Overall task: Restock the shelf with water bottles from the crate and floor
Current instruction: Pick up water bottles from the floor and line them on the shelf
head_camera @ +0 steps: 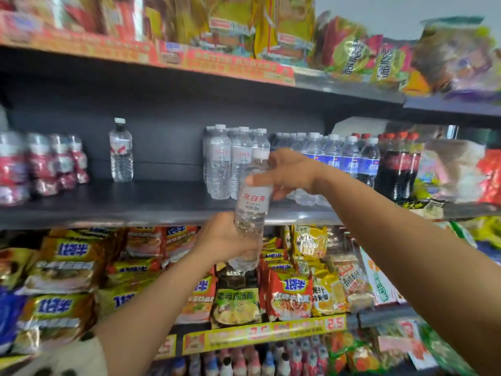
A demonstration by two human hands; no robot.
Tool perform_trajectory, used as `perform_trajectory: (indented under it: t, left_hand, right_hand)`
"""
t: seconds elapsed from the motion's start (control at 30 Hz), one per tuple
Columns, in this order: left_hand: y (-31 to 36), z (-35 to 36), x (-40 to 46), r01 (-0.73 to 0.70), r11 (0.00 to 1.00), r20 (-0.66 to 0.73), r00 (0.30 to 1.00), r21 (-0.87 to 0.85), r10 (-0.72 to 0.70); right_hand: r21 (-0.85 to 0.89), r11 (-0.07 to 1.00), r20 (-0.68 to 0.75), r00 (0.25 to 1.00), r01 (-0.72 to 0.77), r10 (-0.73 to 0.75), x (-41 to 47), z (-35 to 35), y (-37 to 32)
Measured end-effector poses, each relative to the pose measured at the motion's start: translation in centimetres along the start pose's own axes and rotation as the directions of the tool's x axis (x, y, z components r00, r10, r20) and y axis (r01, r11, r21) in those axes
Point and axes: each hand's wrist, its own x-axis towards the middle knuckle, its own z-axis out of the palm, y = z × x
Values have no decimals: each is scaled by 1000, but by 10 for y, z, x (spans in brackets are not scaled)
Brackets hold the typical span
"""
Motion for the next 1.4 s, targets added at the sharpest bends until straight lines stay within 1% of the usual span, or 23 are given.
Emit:
perform_trajectory:
  t: [0.13, 0.33, 0.47, 0.57, 0.73, 0.87, 1.0, 1.17, 1.27, 1.4]
  left_hand:
    - [13, -27, 46, 5, 996, -52, 999, 88, 0]
    - [19, -59, 123, 31, 999, -76, 997, -27, -33]
    - [6, -61, 165, 74, 996, -84, 993, -48, -78]
    - [-10, -55, 185, 110, 993, -82, 990, -50, -114]
    - [-32, -46, 196, 153, 987, -61, 986, -54, -157]
    - [-44, -41, 196, 181, 983, -36, 983, -39, -182]
    - [-47, -42, 197, 193, 980, -29, 980, -39, -194]
    - [-45, -43, 196, 199, 978, 14, 980, -57, -199]
    - [-44, -42, 195, 210, 974, 8, 978, -83, -210]
    - [-44, -40, 194, 216, 974, -9, 976, -65, -217]
  right_hand:
    - [-14, 996, -86, 993, 84, -85, 39, -17, -16]
    - [-73, 981, -126, 974, 179, -187, 122, -47, -30]
    - [-70, 981, -138, 972, 179, -188, 175, -52, -21]
    - [-72, 981, -105, 977, 179, -186, 203, -45, -9]
    - [-57, 987, -54, 987, 151, -154, 235, -28, 12]
    - [-36, 990, 10, 991, 135, -134, 244, -18, 22]
    - [-22, 991, 27, 991, 133, -133, 246, -16, 23]
    - [-17, 993, 47, 992, 116, -115, 245, -19, 23]
    - [-18, 994, 52, 993, 103, -102, 246, -17, 23]
    - [9, 997, 55, 995, 77, -78, 246, -16, 24]
